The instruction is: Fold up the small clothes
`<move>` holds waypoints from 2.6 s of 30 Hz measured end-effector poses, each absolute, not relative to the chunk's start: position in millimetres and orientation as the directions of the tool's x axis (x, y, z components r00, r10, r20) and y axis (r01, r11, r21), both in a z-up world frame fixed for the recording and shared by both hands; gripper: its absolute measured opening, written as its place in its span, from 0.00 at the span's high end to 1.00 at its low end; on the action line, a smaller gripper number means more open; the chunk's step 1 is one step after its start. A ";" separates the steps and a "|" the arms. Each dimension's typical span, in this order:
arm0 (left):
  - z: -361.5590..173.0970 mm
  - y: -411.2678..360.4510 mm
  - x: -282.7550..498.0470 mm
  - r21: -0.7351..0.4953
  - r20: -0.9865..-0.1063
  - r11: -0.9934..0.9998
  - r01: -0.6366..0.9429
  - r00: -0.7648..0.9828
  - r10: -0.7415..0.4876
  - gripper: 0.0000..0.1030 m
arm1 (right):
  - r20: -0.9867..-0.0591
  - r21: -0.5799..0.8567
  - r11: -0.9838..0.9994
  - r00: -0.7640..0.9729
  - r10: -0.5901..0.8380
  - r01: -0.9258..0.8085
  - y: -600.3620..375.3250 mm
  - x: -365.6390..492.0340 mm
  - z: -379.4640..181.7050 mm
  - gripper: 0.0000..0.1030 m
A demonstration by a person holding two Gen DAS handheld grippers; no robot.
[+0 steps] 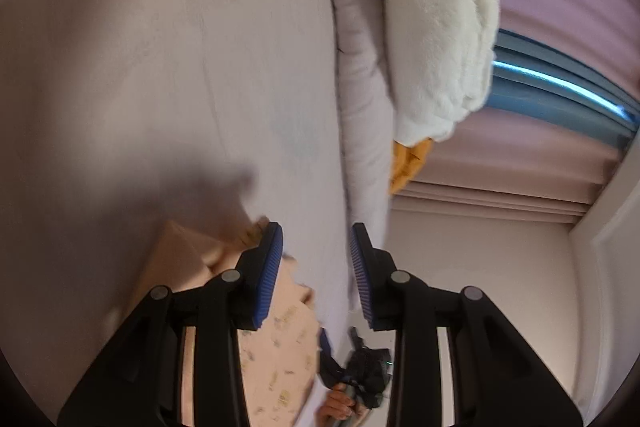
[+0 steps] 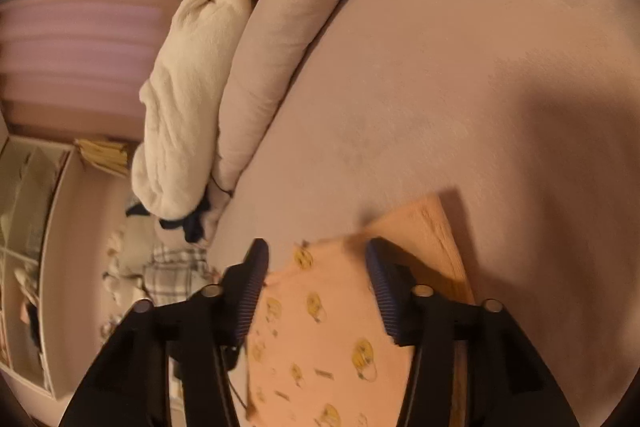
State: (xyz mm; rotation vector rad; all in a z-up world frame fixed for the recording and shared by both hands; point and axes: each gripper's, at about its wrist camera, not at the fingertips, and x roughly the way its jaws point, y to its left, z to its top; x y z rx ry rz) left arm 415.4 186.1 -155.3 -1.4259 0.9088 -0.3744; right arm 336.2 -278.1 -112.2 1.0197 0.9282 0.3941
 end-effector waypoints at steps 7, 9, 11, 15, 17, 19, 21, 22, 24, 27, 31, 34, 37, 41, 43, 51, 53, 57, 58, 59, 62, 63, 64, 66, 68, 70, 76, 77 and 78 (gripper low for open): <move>-120.8 190.4 384.4 -0.898 -0.422 0.402 -0.176 0.603 -0.678 0.68 | -0.493 0.760 0.649 0.659 0.567 0.010 -280.2 304.5 -81.4 0.50; -108.1 186.7 373.3 -0.875 -0.442 0.469 -0.120 0.591 -0.674 0.68 | -0.507 0.707 0.705 0.661 0.552 -0.046 -273.5 288.9 -71.4 0.50; -94.4 177.2 357.4 -0.839 -0.469 0.541 -0.055 0.576 -0.669 0.68 | -0.533 0.637 0.764 0.656 0.534 -0.105 -263.7 270.7 -64.0 0.50; -82.6 150.4 321.1 -0.774 -0.503 0.628 0.085 0.520 -0.691 0.68 | -0.585 0.482 0.851 0.648 0.488 -0.206 -237.4 227.7 -59.9 0.64; -86.9 133.7 304.0 -0.733 -0.540 0.667 0.135 0.480 -0.691 0.68 | -0.608 0.438 0.868 0.635 0.477 -0.233 -227.4 210.2 -64.5 0.71; -96.6 119.8 287.8 -0.696 -0.576 0.698 0.171 0.447 -0.684 0.68 | -0.629 0.396 0.884 0.629 0.458 -0.248 -220.4 190.8 -71.7 0.77; -111.9 112.2 270.1 -0.657 -0.616 0.733 0.178 0.434 -0.658 0.68 | -0.634 0.393 0.881 0.616 0.467 -0.263 -215.8 181.2 -78.1 0.79; -120.8 111.8 265.5 -0.635 -0.637 0.753 0.171 0.436 -0.636 0.68 | -0.640 0.393 0.880 0.608 0.470 -0.267 -216.3 176.7 -82.7 0.79; -138.5 116.9 254.1 -0.629 -0.658 0.765 0.141 0.429 -0.620 0.72 | -0.664 0.387 0.885 0.588 0.462 -0.258 -218.2 171.3 -92.3 0.79; -147.7 134.2 236.3 -0.662 -0.634 0.741 0.113 0.443 -0.634 0.79 | -0.723 0.363 0.903 0.542 0.428 -0.229 -215.9 174.7 -108.0 0.79; -153.0 149.8 212.4 -0.678 -0.632 0.729 0.096 0.430 -0.645 0.79 | -0.741 0.351 0.909 0.527 0.416 -0.225 -213.6 167.3 -113.5 0.79; -145.7 160.9 198.5 -0.692 -0.622 0.716 0.087 0.430 -0.654 0.77 | -0.749 0.348 0.909 0.514 0.418 -0.232 -215.3 163.6 -107.9 0.79; -127.3 165.7 192.0 -0.691 -0.605 0.716 0.101 0.461 -0.649 0.54 | -0.703 0.404 0.879 0.528 0.476 -0.254 -220.9 152.8 -99.1 0.79; -122.2 174.5 193.2 -0.709 -0.583 0.701 0.075 0.497 -0.643 0.41 | -0.643 0.458 0.842 0.548 0.535 -0.285 -216.1 150.2 -90.4 0.78; -125.8 179.1 197.2 -0.732 -0.572 0.680 0.044 0.503 -0.648 0.41 | -0.643 0.460 0.840 0.544 0.539 -0.289 -206.6 155.7 -89.5 0.78; -137.5 175.1 219.3 -0.798 -0.521 0.603 -0.004 0.507 -0.686 0.41 | -0.628 0.473 0.800 0.496 0.600 -0.369 -168.4 160.3 -93.6 0.77; -135.2 171.4 224.8 -0.788 -0.532 0.616 -0.004 0.510 -0.676 0.41 | -0.630 0.472 0.797 0.488 0.604 -0.377 -165.1 159.1 -94.6 0.77; -132.8 162.2 236.4 -0.759 -0.561 0.651 0.000 0.505 -0.656 0.41 | -0.631 0.473 0.792 0.480 0.610 -0.386 -162.3 158.2 -96.7 0.77; -132.1 159.4 238.8 -0.750 -0.570 0.661 0.005 0.503 -0.650 0.41 | -0.630 0.473 0.791 0.479 0.611 -0.388 -162.0 157.8 -96.6 0.77; -132.9 158.2 241.3 -0.743 -0.578 0.670 0.007 0.499 -0.646 0.41 | -0.629 0.475 0.789 0.477 0.614 -0.389 -162.8 156.9 -96.5 0.77; -132.2 152.6 246.8 -0.721 -0.597 0.693 0.019 0.492 -0.634 0.41 | -0.627 0.476 0.790 0.480 0.613 -0.388 -162.6 156.7 -96.2 0.77; -131.7 151.1 248.1 -0.712 -0.604 0.702 0.022 0.489 -0.629 0.41 | -0.626 0.478 0.789 0.480 0.615 -0.387 -161.3 157.6 -96.0 0.77; -131.2 149.8 249.1 -0.704 -0.611 0.710 0.025 0.488 -0.623 0.41 | -0.627 0.478 0.789 0.479 0.615 -0.386 -160.2 158.7 -95.8 0.77; -131.6 148.7 249.2 -0.693 -0.618 0.720 0.032 0.488 -0.617 0.41 | -0.629 0.479 0.790 0.478 0.613 -0.383 -158.8 159.7 -95.7 0.77; -132.0 146.1 251.6 -0.682 -0.625 0.730 0.041 0.485 -0.612 0.41 | -0.633 0.475 0.791 0.475 0.611 -0.385 -157.6 159.8 -95.5 0.77; -132.5 144.1 255.0 -0.674 -0.630 0.737 0.049 0.483 -0.608 0.41 | -0.638 0.467 0.795 0.474 0.607 -0.388 -154.6 160.3 -94.4 0.77; -133.6 139.4 268.4 -0.661 -0.638 0.747 0.067 0.475 -0.606 0.41 | -0.650 0.452 0.802 0.472 0.595 -0.390 -144.9 168.0 -91.9 0.77; -133.9 138.3 270.0 -0.659 -0.639 0.749 0.070 0.474 -0.606 0.41 | -0.656 0.444 0.808 0.474 0.588 -0.388 -141.0 170.5 -91.7 0.77; -134.5 137.5 272.5 -0.658 -0.639 0.749 0.071 0.473 -0.606 0.41 | -0.660 0.439 0.812 0.475 0.582 -0.385 -138.3 173.1 -91.6 0.77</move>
